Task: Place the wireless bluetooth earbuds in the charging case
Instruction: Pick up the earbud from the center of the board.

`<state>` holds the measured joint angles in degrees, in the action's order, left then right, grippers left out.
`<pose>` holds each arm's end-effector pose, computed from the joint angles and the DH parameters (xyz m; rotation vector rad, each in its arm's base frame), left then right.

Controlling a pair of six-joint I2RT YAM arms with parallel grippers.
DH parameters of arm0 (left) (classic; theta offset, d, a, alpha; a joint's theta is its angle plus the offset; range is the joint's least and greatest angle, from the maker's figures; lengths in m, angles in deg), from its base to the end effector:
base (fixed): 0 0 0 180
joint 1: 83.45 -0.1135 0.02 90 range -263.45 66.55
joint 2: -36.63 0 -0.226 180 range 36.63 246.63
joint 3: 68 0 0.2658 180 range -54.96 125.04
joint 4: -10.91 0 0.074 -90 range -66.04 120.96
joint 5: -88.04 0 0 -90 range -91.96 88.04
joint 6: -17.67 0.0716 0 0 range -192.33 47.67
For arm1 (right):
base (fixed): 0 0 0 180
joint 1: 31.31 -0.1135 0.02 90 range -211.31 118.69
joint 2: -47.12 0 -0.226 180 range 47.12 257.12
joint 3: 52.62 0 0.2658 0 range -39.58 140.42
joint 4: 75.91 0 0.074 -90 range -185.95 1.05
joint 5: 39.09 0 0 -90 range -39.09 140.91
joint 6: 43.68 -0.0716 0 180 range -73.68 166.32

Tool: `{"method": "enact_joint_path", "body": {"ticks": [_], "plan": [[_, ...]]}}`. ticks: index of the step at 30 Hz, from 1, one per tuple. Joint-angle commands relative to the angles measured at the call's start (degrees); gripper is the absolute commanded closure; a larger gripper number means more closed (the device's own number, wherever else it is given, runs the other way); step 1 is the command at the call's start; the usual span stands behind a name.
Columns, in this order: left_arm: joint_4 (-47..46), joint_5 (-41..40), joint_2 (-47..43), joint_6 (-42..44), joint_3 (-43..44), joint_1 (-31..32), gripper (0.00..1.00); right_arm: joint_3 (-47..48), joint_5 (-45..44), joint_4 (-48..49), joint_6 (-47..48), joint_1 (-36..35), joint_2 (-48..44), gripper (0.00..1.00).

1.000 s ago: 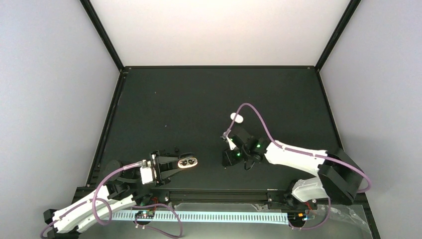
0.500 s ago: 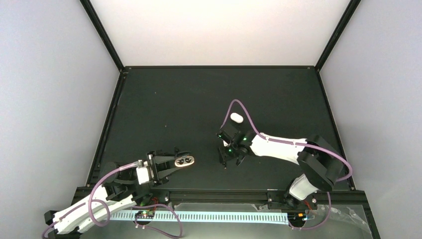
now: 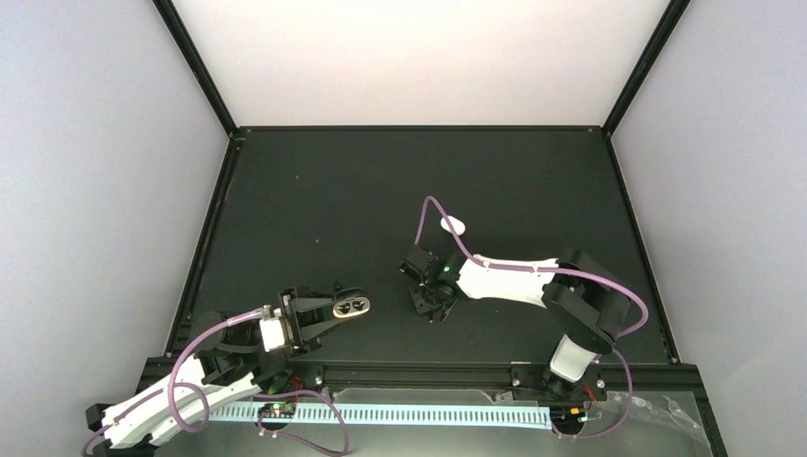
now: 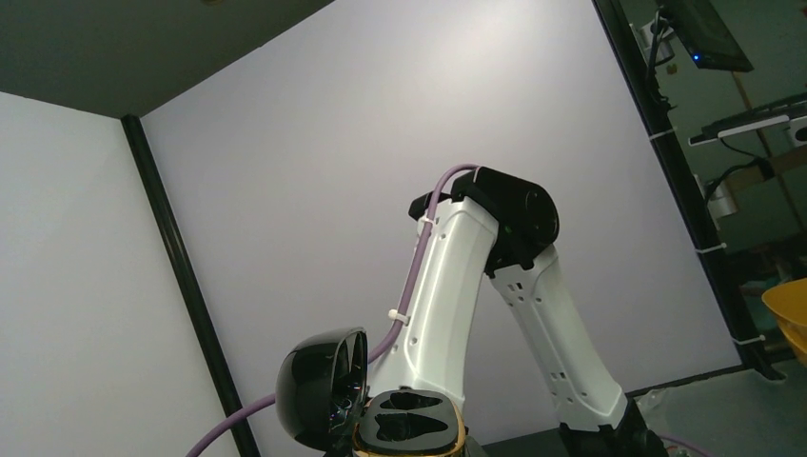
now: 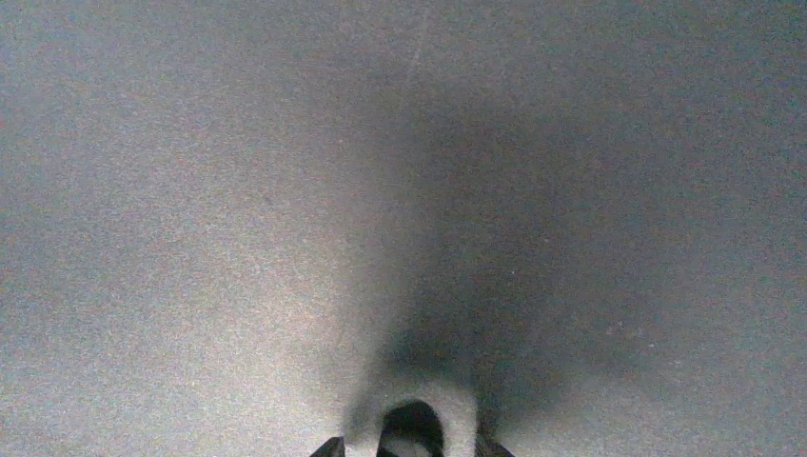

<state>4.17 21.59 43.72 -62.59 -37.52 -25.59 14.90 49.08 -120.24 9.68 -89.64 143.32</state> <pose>0.0611 -0.1511 0.3170 0.9209 0.6765 -0.9652 0.1700 0.2713 0.0714 -0.5396 2.8534 0.2884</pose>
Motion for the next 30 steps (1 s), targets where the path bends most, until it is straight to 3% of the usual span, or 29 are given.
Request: {"method": "enact_joint_path", "body": {"ticks": [1, 15, 30], "plan": [[0.1, -0.5, -0.8, -1.0, 0.2, 0.1, 0.98, 1.4, -2.9, -1.0, -2.5, -1.6, 2.1, 0.67], [0.4, -0.8, -1.6, -1.3, 0.3, 0.1, 0.98, 1.1, -7.0, -3.8, -5.0, -5.2, 4.8, 0.73], [0.3, -0.4, -2.1, -1.6, 0.3, 0.2, 0.98, 0.1, -7.4, -3.2, -6.7, -6.2, 4.5, 0.89]]}}
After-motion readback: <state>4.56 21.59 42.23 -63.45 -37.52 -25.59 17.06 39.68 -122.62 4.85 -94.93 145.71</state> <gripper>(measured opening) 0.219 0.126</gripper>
